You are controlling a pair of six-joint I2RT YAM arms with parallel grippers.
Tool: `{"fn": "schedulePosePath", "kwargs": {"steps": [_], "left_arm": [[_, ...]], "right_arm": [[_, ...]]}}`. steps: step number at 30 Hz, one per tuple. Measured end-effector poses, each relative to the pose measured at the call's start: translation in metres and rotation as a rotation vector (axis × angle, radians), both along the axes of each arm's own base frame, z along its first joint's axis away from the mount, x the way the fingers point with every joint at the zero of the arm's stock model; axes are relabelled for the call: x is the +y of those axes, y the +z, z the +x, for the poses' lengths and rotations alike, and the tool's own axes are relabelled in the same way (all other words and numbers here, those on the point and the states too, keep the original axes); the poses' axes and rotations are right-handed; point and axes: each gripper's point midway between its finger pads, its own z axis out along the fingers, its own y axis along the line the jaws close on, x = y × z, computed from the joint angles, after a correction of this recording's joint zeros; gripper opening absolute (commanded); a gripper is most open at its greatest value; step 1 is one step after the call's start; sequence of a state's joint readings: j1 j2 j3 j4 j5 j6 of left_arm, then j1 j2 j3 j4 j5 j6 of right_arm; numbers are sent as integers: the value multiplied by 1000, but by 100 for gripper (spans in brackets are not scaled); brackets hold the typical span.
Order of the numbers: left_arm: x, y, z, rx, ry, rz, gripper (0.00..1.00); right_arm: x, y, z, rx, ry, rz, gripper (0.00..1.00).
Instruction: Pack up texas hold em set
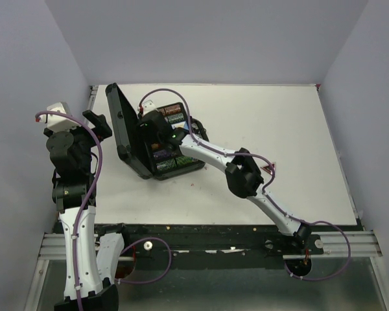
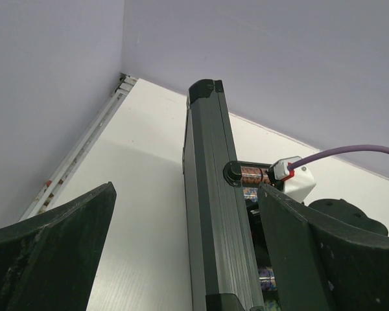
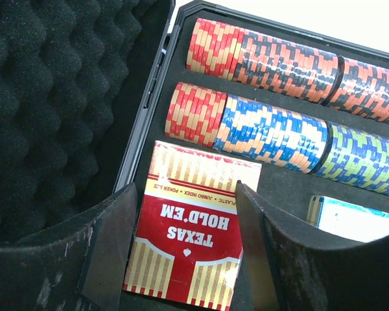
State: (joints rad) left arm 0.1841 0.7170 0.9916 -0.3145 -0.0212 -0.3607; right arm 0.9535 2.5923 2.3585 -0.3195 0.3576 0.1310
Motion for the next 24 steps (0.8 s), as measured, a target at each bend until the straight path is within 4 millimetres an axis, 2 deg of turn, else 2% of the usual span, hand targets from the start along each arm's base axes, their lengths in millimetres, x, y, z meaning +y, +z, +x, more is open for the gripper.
{"fn": "schedulePosePath", "kwargs": {"steps": [6,14,18,24], "left_arm": [[0,-1,0,1,0,0,99],[0,-1,0,2,0,0,99],[0,0,0,1,0,0,99],[0,-1,0,1,0,-1,99]], "right_arm": [[0,5,-2,25,22,18,79],[-13,11,1,79,8,55,81],[-23,20,12,76,-17,78,70],[-30,27,25,63,-36,108,62]]}}
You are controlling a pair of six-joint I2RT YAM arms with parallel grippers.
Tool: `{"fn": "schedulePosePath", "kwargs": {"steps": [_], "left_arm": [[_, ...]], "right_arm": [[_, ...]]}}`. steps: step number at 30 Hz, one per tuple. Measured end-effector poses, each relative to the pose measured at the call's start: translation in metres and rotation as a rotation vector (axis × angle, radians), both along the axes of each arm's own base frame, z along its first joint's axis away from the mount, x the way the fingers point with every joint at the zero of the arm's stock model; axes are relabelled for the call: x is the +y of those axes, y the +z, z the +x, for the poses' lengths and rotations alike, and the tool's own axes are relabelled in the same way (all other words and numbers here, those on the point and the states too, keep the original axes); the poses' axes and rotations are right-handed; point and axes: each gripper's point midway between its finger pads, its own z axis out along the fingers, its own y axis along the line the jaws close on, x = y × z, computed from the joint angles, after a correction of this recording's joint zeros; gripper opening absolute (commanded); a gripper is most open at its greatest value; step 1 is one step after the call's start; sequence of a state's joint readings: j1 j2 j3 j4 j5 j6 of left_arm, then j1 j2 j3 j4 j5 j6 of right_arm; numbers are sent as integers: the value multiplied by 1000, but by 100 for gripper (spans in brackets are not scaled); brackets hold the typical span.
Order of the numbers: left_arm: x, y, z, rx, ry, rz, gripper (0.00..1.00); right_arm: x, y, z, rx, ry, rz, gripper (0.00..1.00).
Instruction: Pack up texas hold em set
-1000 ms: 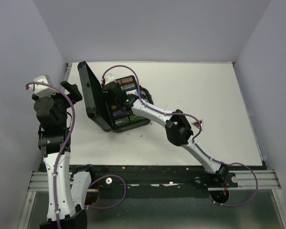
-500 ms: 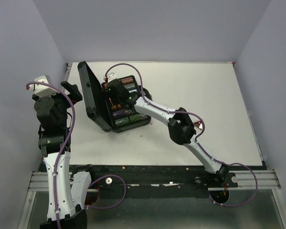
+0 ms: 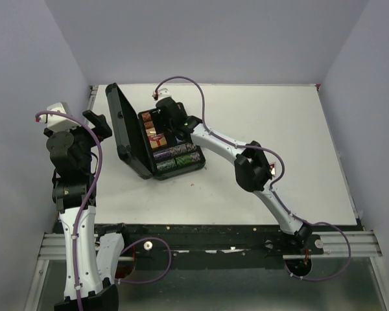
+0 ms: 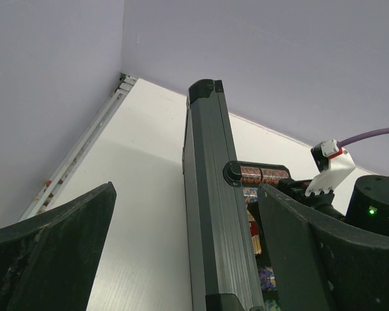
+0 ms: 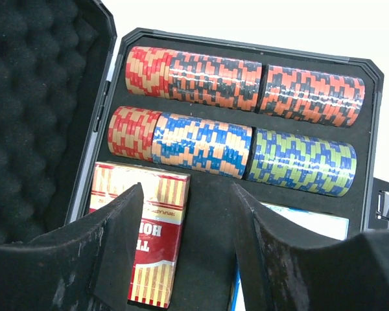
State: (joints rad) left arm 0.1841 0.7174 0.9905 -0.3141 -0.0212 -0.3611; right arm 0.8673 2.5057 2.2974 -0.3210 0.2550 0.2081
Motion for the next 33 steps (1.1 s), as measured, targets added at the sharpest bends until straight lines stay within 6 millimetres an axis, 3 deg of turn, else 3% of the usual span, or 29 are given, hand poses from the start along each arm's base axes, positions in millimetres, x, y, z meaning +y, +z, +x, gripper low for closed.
{"fn": "schedulePosePath", "kwargs": {"steps": [5,9,18,20,25,33], "left_arm": [[0,0,0,0,0,-2,99],[0,0,0,0,0,-2,99],[0,0,0,-1,0,-3,99],[0,0,0,-1,0,-3,99],[0,0,0,-1,0,-3,99],[0,0,0,-1,0,-3,99]], "right_arm": [[4,-4,-3,12,22,7,58],[8,-25,-6,40,36,-7,56],[11,-29,-7,8,37,-8,56],[11,-29,-6,3,33,-14,59],[11,-27,-6,11,20,-8,81],[9,-30,-14,56,-1,28,89]]}}
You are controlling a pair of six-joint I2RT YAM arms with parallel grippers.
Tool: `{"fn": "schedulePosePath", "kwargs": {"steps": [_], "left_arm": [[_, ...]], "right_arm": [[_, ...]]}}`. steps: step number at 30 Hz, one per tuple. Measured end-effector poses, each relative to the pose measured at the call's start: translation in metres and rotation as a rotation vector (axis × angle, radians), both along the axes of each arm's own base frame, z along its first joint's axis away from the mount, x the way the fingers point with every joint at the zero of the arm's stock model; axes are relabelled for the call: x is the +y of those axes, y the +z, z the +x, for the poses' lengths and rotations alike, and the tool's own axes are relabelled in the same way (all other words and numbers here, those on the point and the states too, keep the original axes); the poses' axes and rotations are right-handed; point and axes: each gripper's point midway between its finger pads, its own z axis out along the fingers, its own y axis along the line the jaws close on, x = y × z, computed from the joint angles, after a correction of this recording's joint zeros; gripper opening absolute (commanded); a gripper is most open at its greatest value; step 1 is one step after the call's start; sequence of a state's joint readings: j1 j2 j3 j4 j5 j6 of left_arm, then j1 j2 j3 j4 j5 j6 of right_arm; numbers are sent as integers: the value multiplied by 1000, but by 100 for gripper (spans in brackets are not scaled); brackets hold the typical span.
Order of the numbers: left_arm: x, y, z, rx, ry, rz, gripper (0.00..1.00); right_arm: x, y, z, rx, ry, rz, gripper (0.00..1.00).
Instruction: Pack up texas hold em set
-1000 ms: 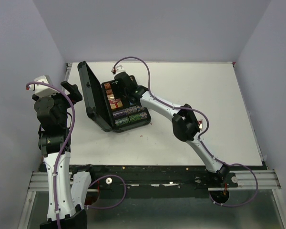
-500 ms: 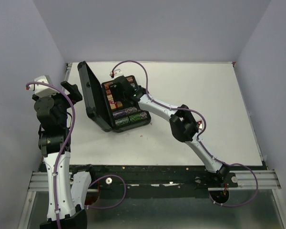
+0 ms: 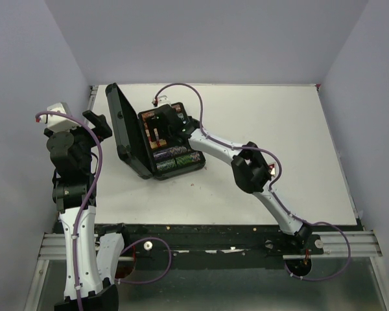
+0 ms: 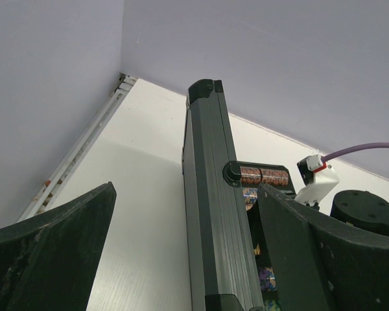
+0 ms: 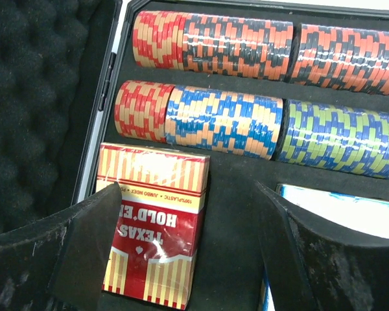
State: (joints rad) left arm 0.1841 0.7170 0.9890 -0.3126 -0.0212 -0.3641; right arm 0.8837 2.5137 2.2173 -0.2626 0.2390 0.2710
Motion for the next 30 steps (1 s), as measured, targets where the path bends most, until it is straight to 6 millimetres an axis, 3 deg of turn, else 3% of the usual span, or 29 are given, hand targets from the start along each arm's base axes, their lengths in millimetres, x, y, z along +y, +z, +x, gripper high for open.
{"fn": "schedulePosePath", "kwargs": {"steps": [7,21,23,26,30], "left_arm": [[0,-2,0,2,0,0,99],[0,-1,1,0,0,-1,99],[0,-2,0,1,0,-1,99],[0,-1,1,0,0,-1,99],[0,-1,1,0,0,-3,99]], "right_arm": [[5,0,-9,11,8,1,95],[10,-7,-26,21,22,-57,93],[11,-8,-28,8,17,-73,88],[10,-9,-29,-4,4,-86,65],[13,-8,-33,-22,-17,-99,47]]}}
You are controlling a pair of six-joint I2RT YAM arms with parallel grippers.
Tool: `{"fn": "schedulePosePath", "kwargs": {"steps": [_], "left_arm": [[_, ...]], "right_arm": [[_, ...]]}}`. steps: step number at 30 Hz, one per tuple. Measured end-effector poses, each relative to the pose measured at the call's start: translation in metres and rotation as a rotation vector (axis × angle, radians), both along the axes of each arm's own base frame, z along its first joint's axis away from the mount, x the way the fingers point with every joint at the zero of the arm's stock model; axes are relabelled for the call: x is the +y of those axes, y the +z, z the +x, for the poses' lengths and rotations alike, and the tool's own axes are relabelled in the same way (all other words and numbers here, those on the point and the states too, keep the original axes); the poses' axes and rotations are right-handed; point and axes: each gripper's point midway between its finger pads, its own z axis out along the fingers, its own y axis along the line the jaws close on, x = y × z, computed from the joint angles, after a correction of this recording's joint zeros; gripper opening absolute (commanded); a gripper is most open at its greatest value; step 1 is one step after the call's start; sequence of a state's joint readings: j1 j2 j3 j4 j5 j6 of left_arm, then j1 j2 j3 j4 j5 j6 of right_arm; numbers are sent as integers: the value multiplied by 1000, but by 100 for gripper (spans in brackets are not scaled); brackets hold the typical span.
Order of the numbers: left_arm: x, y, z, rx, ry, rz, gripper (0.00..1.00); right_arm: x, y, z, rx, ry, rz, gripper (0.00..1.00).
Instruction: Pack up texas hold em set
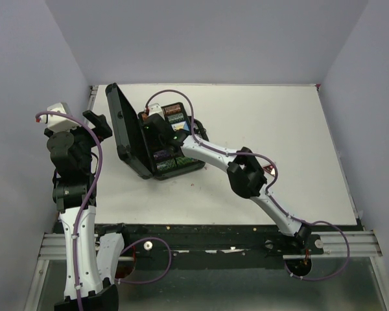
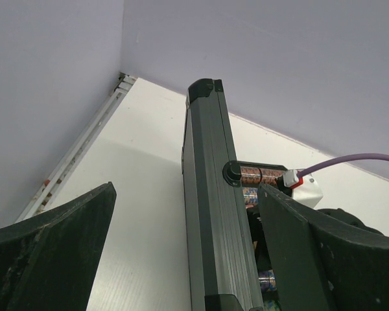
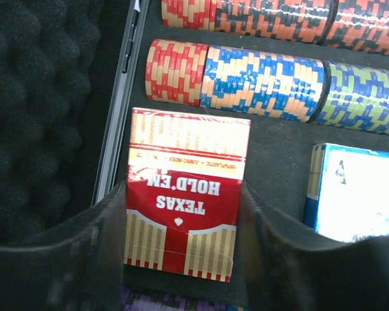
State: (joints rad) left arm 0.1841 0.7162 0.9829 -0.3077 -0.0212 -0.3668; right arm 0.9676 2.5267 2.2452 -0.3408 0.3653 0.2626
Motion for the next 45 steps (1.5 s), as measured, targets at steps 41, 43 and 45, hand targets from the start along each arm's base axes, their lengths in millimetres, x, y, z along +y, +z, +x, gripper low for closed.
{"fn": "schedulePosePath", "kwargs": {"steps": [41,43,45], "left_arm": [[0,-3,0,3,0,-13,99],[0,-4,1,4,0,-14,99],[-1,-3,0,2,0,-16,99]], "right_arm": [[-4,11,-8,63,7,-55,27],[-4,9,-9,70,5,-58,29],[-4,5,-8,76,2,-61,30]]}}
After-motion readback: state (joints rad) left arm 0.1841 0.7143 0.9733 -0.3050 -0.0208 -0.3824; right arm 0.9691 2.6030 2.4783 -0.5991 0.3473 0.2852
